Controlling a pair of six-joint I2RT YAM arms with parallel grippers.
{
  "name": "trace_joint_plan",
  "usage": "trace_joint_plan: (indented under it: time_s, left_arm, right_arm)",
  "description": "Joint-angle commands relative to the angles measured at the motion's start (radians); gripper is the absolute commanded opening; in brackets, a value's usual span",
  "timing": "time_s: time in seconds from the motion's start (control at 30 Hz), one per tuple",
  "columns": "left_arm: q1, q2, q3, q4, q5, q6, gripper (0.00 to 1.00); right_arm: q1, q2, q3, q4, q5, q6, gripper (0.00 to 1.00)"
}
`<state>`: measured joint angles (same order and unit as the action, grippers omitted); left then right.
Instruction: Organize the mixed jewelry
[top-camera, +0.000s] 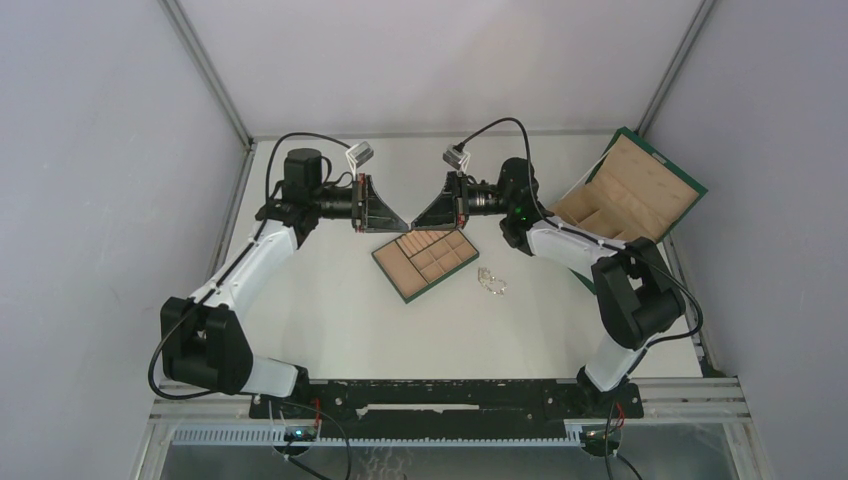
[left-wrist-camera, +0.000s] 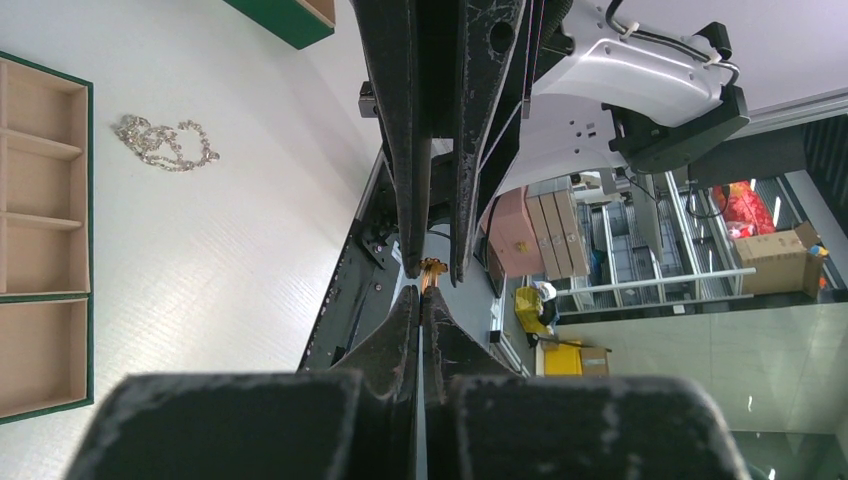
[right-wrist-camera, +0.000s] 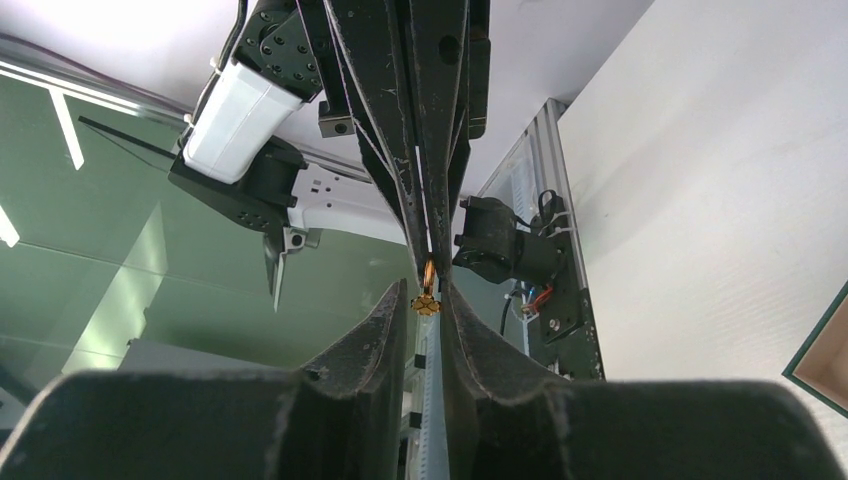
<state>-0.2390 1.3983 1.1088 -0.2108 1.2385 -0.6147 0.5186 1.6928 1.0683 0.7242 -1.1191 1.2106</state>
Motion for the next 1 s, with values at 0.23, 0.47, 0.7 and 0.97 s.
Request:
trace_joint_plan:
  time_s: [0.23,0.47,0.7,0.97]
  left_arm:
    - [0.007,-0.002,0.028,0.025,0.007,-0.01,0.0]
    - [0.006,-0.003,0.026,0.025,0.002,-0.01,0.0]
    - [0.028,-0.03,0.028,0.017,-0.06,-0.01,0.52]
    - [0.139,-0.054,-0.005,-0.037,-0.128,-0.009,0.68]
  right_arm:
    - [0.009,0.001,0.009,0.057,-0.003,0.0,0.22]
    - [0.008,0.001,0.009,0.029,-0.004,-0.015,0.07]
    - [-0.005,-0.063,0.009,-0.168,0.061,-0.148,0.0]
    - [-0.005,-0.157,0.106,-0.729,0.322,-0.504,0.0]
